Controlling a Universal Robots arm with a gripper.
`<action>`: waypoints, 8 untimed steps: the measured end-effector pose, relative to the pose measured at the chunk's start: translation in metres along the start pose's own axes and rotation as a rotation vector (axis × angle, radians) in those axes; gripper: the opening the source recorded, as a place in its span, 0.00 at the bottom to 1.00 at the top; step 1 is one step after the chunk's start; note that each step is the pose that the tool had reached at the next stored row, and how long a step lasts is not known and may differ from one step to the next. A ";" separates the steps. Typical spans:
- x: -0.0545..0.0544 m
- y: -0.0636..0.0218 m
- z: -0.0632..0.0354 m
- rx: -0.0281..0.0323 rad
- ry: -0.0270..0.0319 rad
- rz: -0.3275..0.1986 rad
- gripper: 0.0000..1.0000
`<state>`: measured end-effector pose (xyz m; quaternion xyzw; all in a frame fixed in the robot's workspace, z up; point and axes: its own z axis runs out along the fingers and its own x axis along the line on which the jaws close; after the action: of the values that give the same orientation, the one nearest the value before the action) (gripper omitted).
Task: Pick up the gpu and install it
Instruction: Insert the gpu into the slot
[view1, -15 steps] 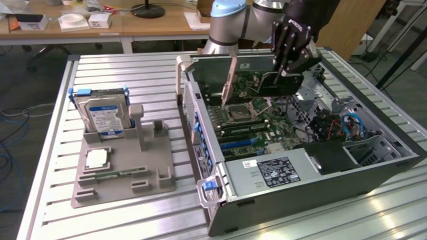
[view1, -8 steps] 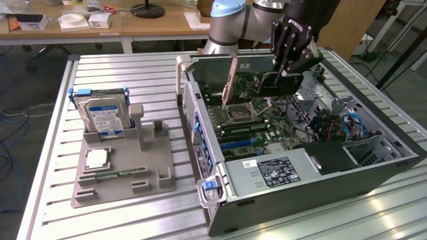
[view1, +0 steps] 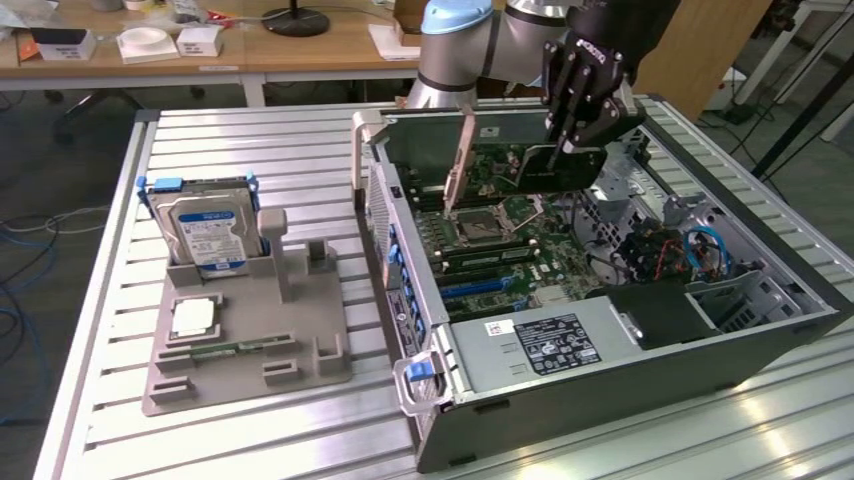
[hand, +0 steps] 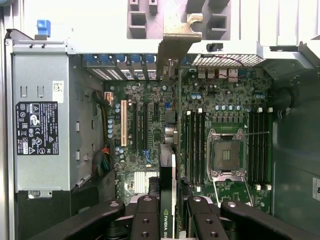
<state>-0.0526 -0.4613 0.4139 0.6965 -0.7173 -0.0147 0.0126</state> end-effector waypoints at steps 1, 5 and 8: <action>0.000 0.0000 0.0005 0.0002 -0.0001 0.000 0.26; 0.000 -0.0001 0.0036 0.0010 0.0000 0.000 0.26; 0.000 -0.0002 0.0071 0.0018 -0.0001 0.000 0.26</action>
<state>-0.0527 -0.4613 0.4068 0.6964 -0.7174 -0.0141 0.0120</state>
